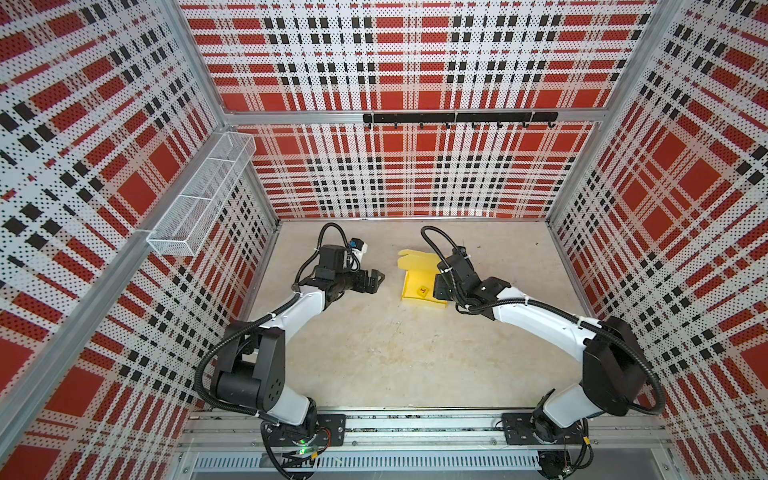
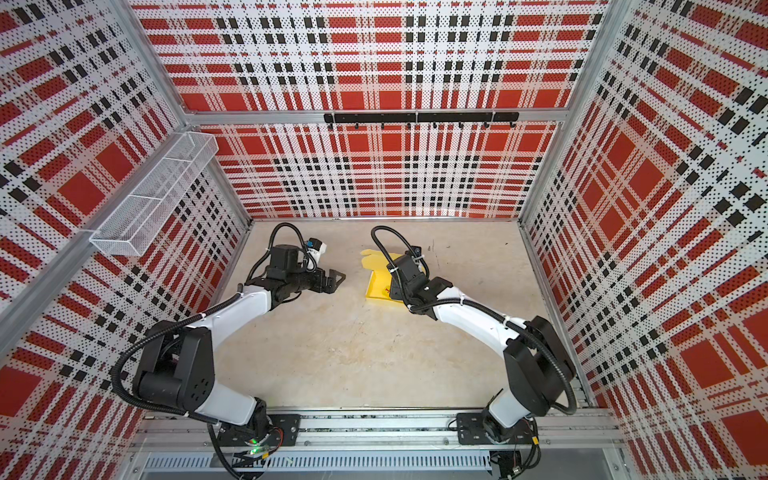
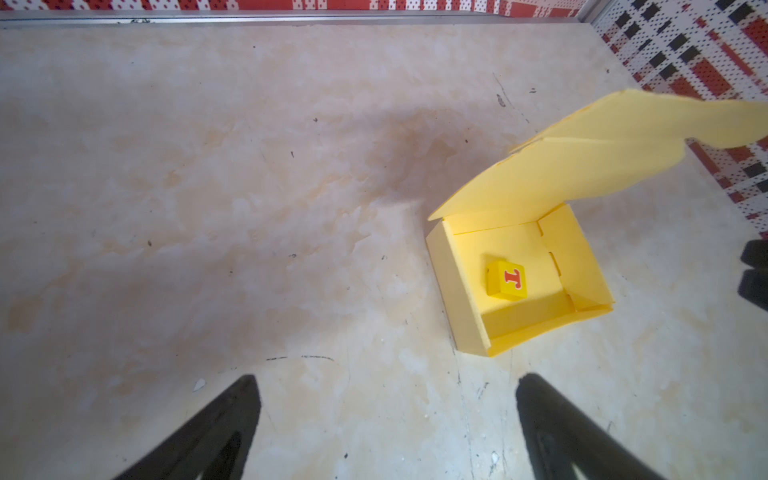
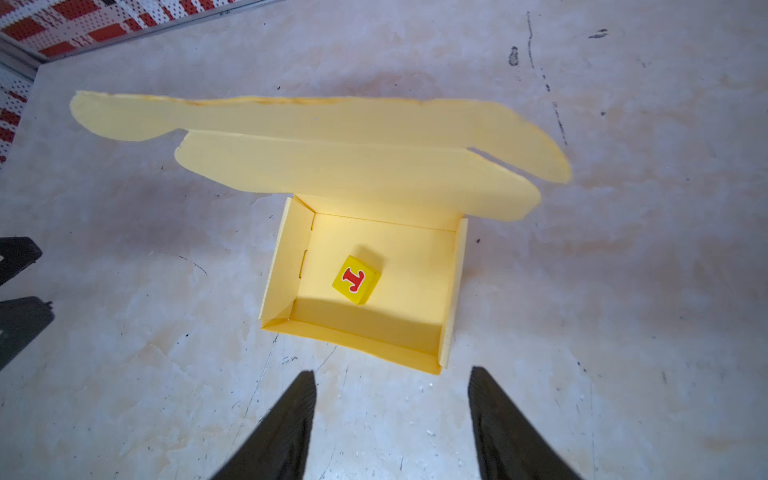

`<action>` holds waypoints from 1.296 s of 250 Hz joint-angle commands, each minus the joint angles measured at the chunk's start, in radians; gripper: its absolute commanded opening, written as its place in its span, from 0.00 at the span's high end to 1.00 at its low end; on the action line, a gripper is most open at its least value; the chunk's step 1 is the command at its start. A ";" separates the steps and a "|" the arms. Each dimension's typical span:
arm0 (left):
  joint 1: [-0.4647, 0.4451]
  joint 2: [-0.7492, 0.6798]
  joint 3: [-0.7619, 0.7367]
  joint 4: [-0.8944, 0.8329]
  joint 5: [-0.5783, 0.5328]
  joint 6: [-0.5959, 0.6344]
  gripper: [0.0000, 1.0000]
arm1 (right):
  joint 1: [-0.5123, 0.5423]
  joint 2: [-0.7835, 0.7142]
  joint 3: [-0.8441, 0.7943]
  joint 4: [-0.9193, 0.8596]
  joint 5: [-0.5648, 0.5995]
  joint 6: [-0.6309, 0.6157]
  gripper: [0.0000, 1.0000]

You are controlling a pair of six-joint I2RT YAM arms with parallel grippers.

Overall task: Fold the paper box
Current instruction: 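Open the right gripper to drop the T block and lift away, then grasp the raised lid flap edges with both grippers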

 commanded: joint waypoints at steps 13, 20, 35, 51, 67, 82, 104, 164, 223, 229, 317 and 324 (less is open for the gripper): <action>0.013 -0.002 0.106 -0.003 0.090 0.054 0.03 | -0.025 -0.089 -0.044 -0.043 0.037 -0.021 0.27; 0.011 0.002 0.117 -0.003 0.099 0.070 0.03 | -0.034 -0.103 -0.049 -0.047 0.036 -0.032 0.26; 0.012 0.012 0.145 0.001 0.114 0.097 0.03 | -0.054 -0.124 -0.056 -0.064 0.034 -0.052 0.22; 0.018 0.023 0.161 0.040 0.134 0.113 0.03 | -0.079 -0.145 -0.057 -0.089 0.036 -0.068 0.18; 0.024 0.042 0.171 0.099 0.169 0.110 0.02 | -0.100 -0.159 -0.060 -0.101 0.045 -0.099 0.14; 0.030 0.063 0.178 0.146 0.193 0.093 0.03 | -0.123 -0.169 -0.063 -0.106 0.049 -0.123 0.09; 0.030 0.087 0.173 0.208 0.192 0.062 0.03 | -0.170 -0.186 -0.080 -0.082 0.011 -0.163 0.05; 0.008 0.133 0.132 0.334 0.151 -0.029 0.03 | -0.355 -0.174 -0.142 0.011 -0.231 -0.203 0.00; -0.021 0.202 0.142 0.333 0.239 0.096 0.06 | -0.430 -0.089 -0.120 0.076 -0.339 -0.262 0.00; -0.024 0.207 0.144 0.332 0.247 0.115 0.06 | -0.437 -0.077 -0.118 0.085 -0.354 -0.265 0.00; -0.079 0.268 0.152 0.320 0.333 0.364 0.09 | -0.474 0.097 -0.018 0.112 -0.490 -0.295 0.04; -0.079 0.276 0.159 0.321 0.326 0.368 0.09 | -0.479 0.101 -0.018 0.117 -0.494 -0.293 0.04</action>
